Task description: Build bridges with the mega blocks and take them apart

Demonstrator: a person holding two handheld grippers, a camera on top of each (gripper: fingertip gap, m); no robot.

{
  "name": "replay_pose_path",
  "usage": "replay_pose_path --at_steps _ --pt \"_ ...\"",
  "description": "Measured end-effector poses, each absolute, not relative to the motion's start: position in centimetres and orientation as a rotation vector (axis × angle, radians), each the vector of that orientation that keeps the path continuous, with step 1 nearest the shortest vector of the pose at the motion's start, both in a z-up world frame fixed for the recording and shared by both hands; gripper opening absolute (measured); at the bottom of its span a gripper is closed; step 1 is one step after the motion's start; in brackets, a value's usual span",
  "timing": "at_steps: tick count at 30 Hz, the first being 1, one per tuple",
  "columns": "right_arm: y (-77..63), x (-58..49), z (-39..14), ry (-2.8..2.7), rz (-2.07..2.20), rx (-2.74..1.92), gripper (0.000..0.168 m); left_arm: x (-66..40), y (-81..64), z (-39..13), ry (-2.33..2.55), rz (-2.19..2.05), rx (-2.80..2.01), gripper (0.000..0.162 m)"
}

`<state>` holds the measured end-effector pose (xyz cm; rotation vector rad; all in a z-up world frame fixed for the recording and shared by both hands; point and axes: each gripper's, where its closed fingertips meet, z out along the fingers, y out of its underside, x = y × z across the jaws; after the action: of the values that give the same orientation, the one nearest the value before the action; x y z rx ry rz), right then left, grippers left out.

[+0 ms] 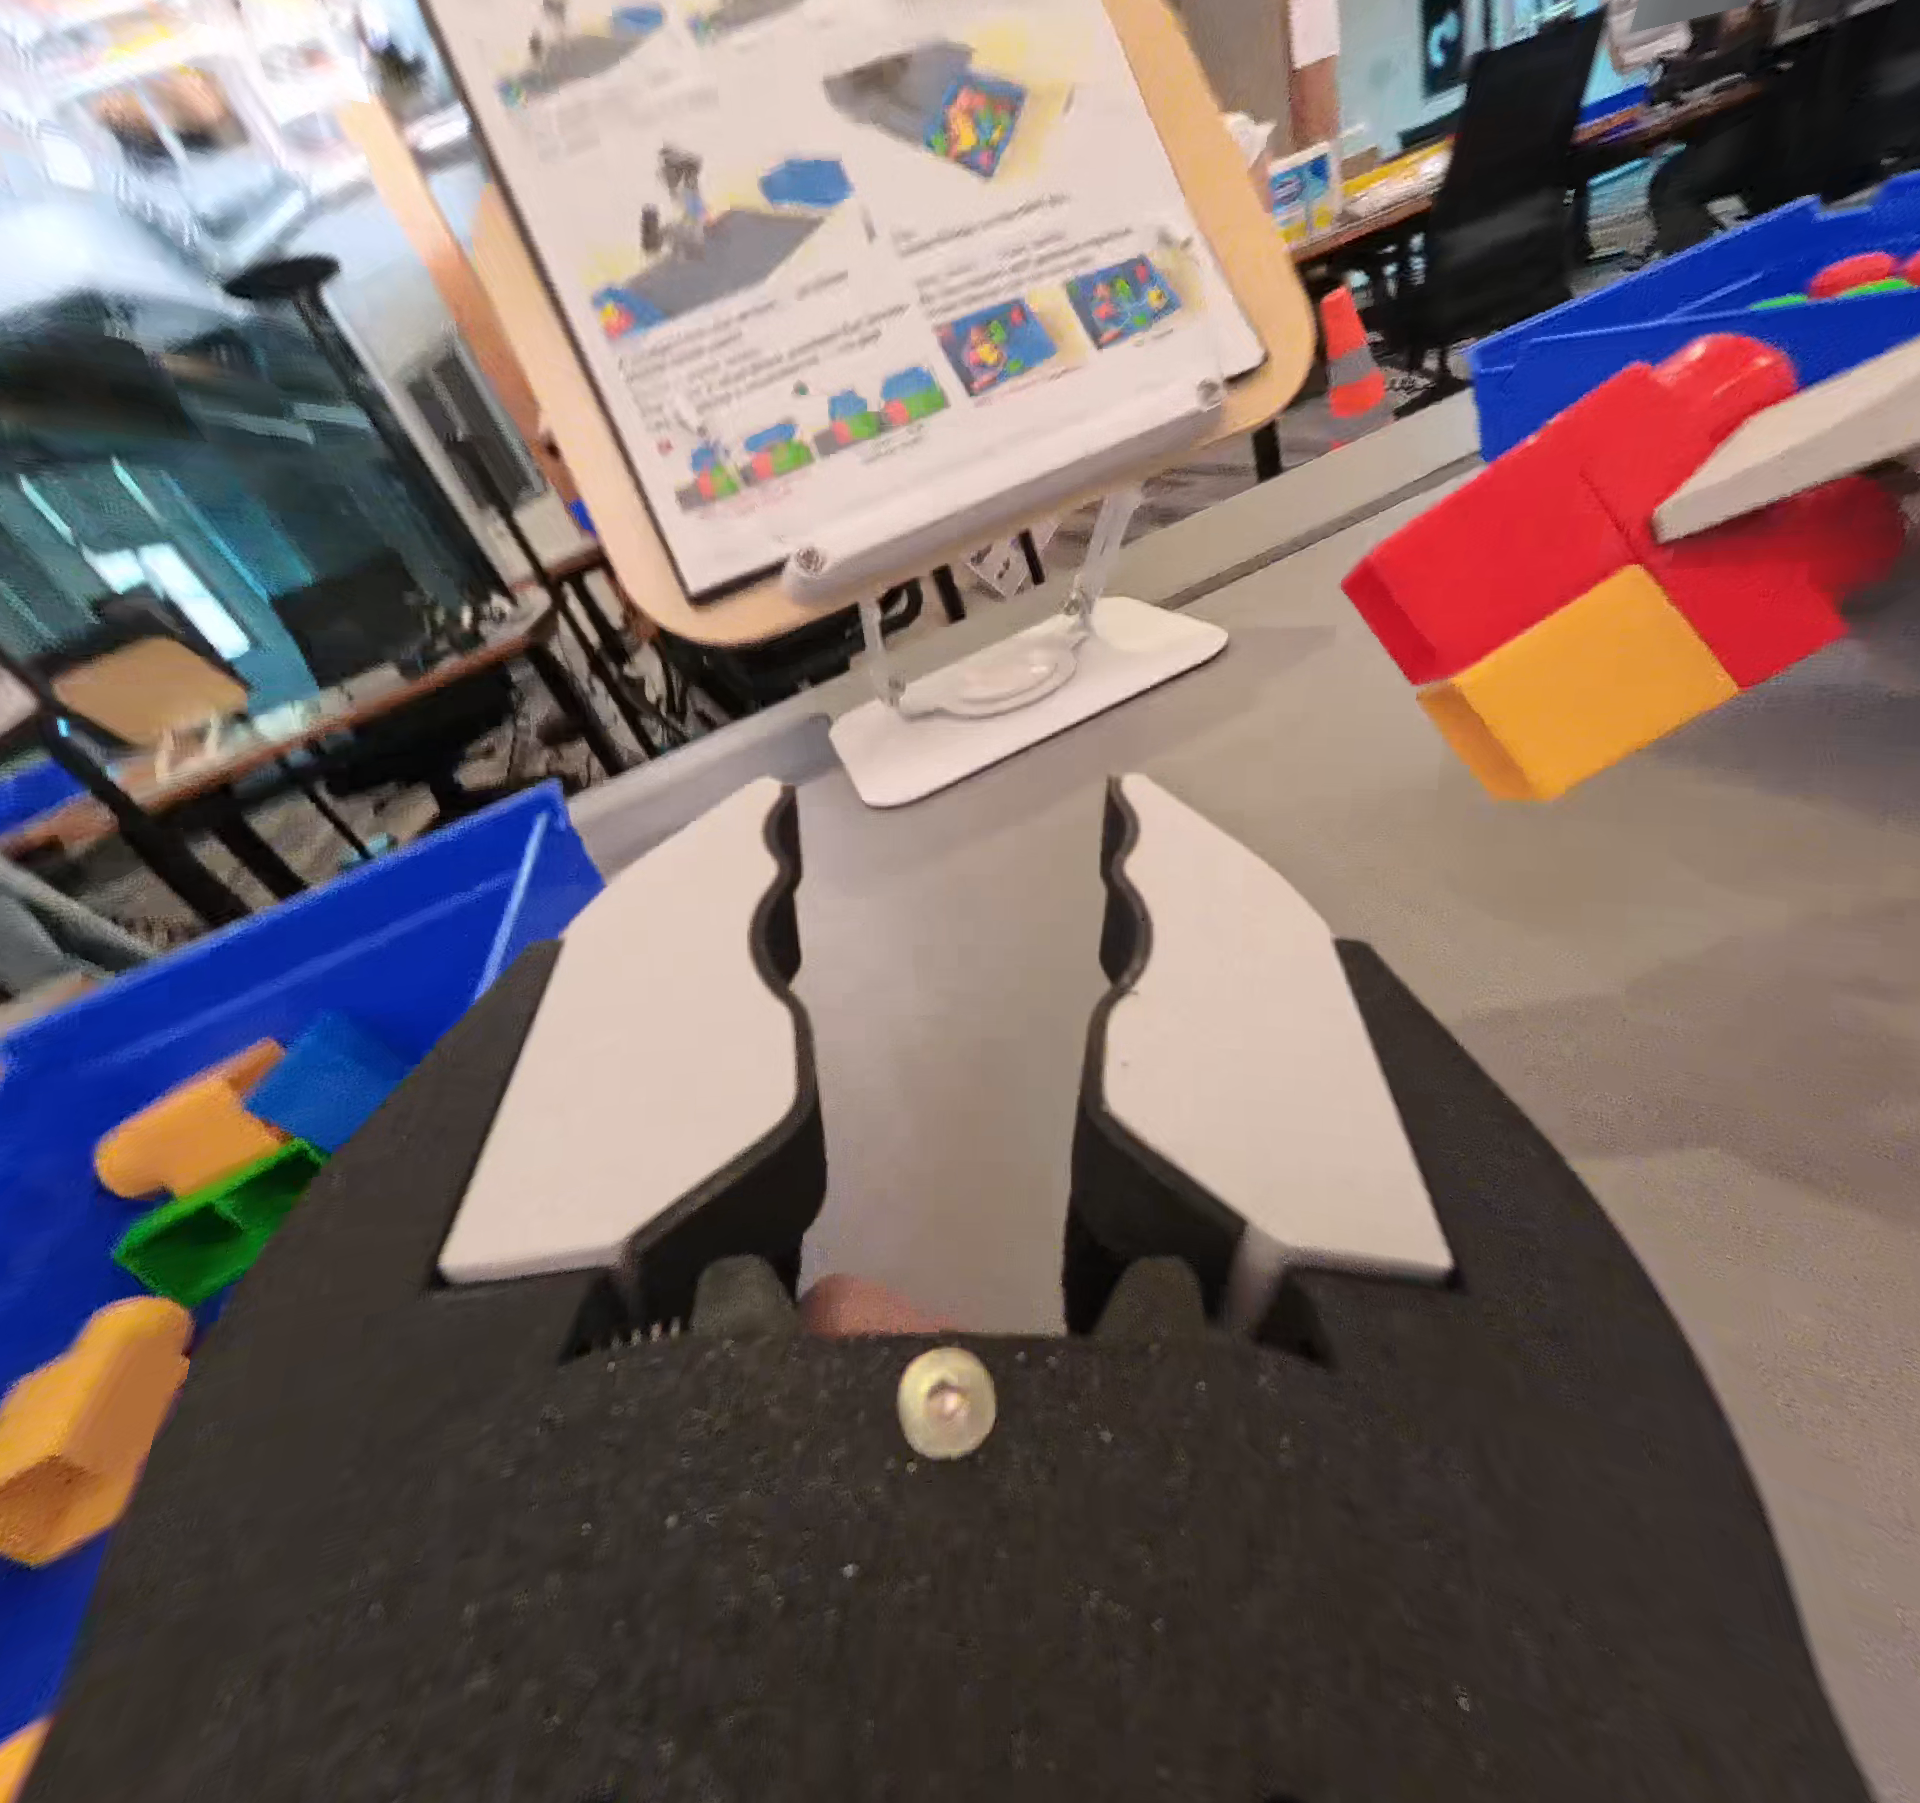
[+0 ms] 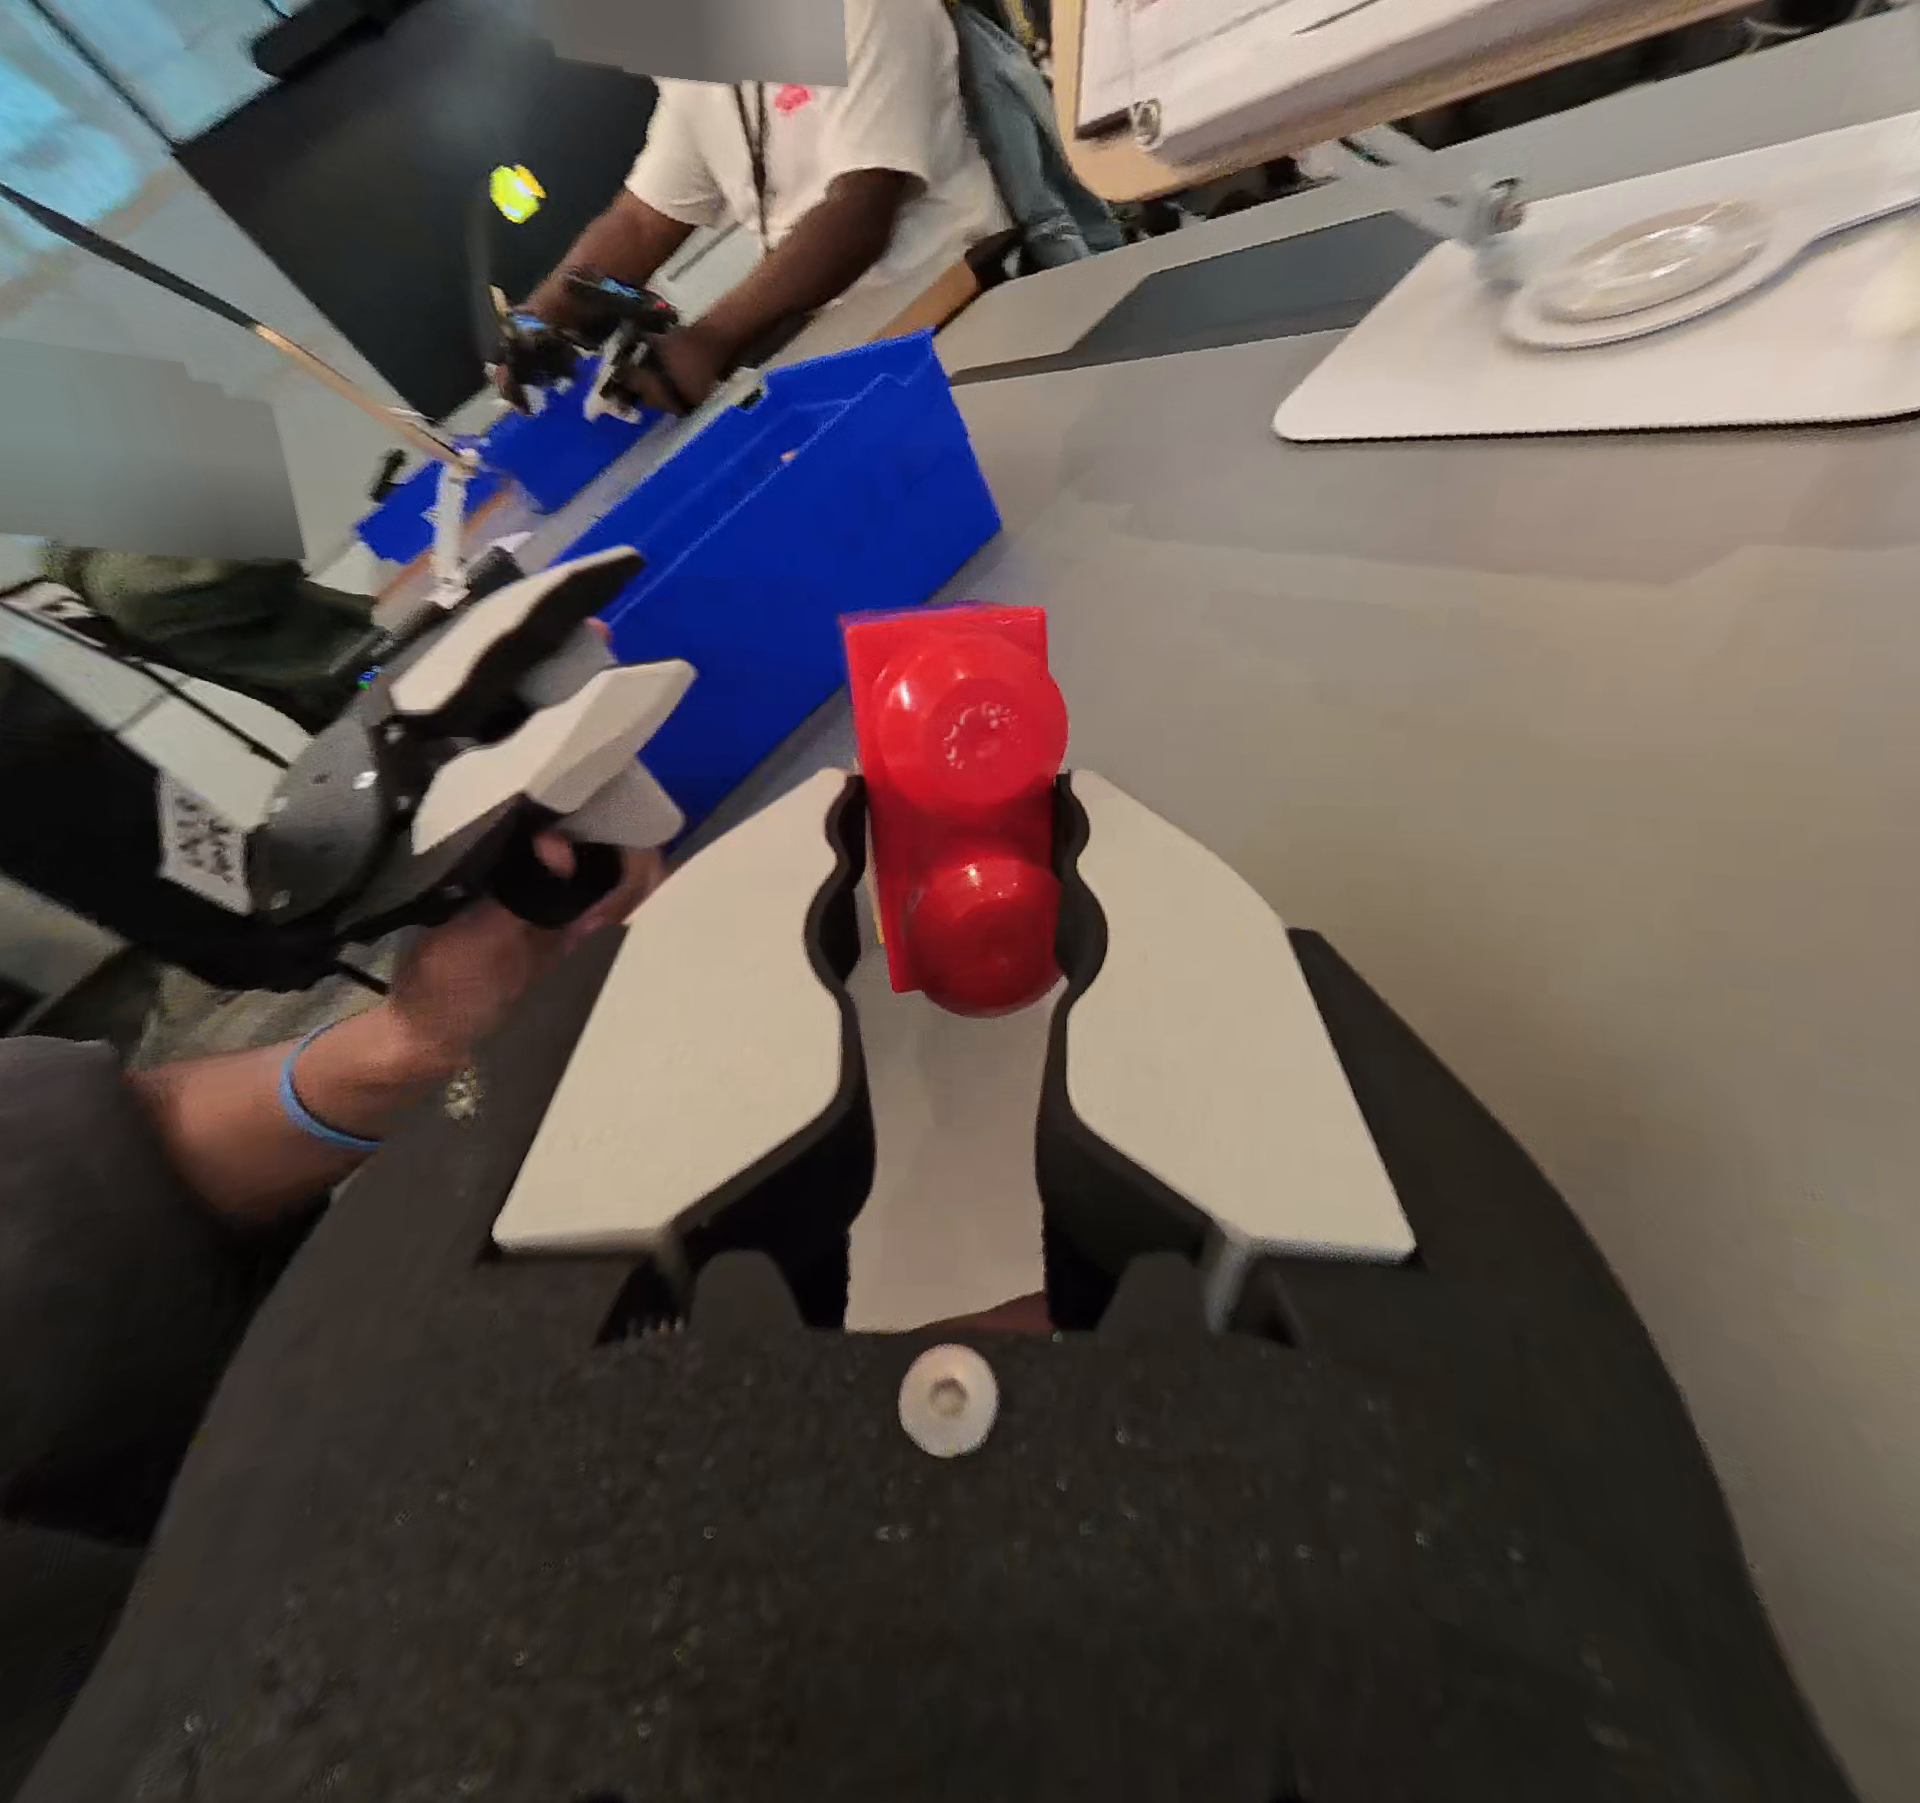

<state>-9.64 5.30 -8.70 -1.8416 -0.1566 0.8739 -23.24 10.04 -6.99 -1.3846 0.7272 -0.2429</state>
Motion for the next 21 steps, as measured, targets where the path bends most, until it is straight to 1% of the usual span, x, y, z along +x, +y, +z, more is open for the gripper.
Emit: replay_pose_path --at_steps 2,4,7,9,11,12,17,21 --pt "5.3 -9.0 -8.2 -0.158 0.793 -1.866 0.034 -22.9 9.3 -6.6 0.76 -0.227 -1.344 0.057" --pt "5.0 -7.3 -6.3 -0.187 0.65 -1.887 0.034 -22.2 8.6 -7.0 0.776 -0.305 -1.375 0.06" --pt "3.8 0.1 -1.2 -0.126 0.329 -1.961 0.034 -21.5 8.7 -8.4 0.799 -0.386 -1.479 0.065" --pt "2.4 5.7 0.9 -0.017 0.211 -2.07 0.034 -21.3 8.9 -9.2 0.802 -0.446 -1.547 0.064" --pt "1.6 11.8 0.0 0.066 -0.059 -2.227 0.035 -21.4 8.8 -8.6 0.756 -0.577 -1.576 0.053" --pt "1.5 14.3 -1.2 0.117 -0.15 -2.312 0.034 -21.6 8.8 -8.2 0.733 -0.633 -1.581 0.053" --pt "2.1 18.6 -9.5 0.2 -0.193 -2.662 0.035 -21.8 9.7 -10.1 0.718 -0.701 -1.703 0.059" --pt "2.2 19.7 -13.0 0.228 -0.29 -2.799 0.035 -21.6 10.0 -11.2 0.71 -0.757 -1.777 0.064"
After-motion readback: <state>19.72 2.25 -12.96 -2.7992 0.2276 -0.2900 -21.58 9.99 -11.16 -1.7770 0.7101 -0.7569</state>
